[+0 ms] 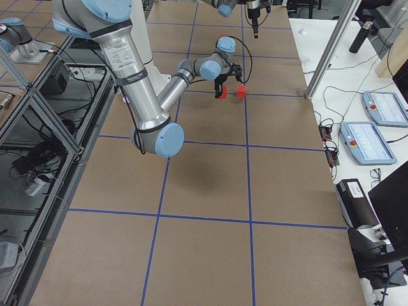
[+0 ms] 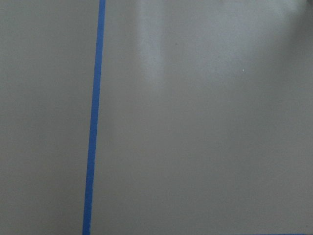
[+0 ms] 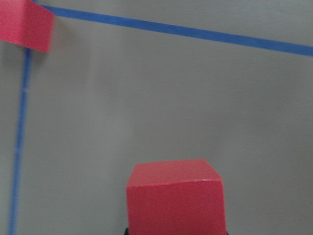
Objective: Form red blocks into L shape at center
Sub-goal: 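Carry the held cube with the right gripper toward the center cube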
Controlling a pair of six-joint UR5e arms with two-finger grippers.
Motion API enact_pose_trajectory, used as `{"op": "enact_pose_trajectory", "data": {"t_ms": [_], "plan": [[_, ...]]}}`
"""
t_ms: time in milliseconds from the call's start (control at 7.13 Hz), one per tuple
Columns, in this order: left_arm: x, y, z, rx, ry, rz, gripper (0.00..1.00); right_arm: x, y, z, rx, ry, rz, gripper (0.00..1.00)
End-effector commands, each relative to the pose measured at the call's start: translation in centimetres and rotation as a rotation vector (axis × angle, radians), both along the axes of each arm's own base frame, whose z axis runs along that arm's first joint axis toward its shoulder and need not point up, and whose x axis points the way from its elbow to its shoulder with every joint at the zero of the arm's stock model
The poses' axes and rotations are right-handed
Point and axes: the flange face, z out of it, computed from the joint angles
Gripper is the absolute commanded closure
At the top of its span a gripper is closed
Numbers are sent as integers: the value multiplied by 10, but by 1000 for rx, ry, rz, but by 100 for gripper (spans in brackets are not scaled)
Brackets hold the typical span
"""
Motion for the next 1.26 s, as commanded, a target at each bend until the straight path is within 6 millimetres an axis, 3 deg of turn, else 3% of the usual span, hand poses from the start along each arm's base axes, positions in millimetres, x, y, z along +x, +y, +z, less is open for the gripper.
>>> {"op": "enact_pose_trajectory", "data": {"t_ms": [0, 140, 280, 841, 1122], "plan": [[-18, -7, 10, 15, -19, 5, 0, -74, 4, -59, -66, 19, 80, 100], [-16, -8, 13, 10, -19, 7, 0, -107, 4, -74, -81, 44, 99, 100], [-15, -10, 18, 4, -25, 7, 0, -128, 5, -75, -65, 69, 105, 100], [-14, -10, 23, -3, -29, 6, 0, -156, -15, -42, -75, 101, 159, 100], [-13, -11, 25, -7, -31, 8, 0, -156, -16, -41, -64, 97, 162, 100]]}}
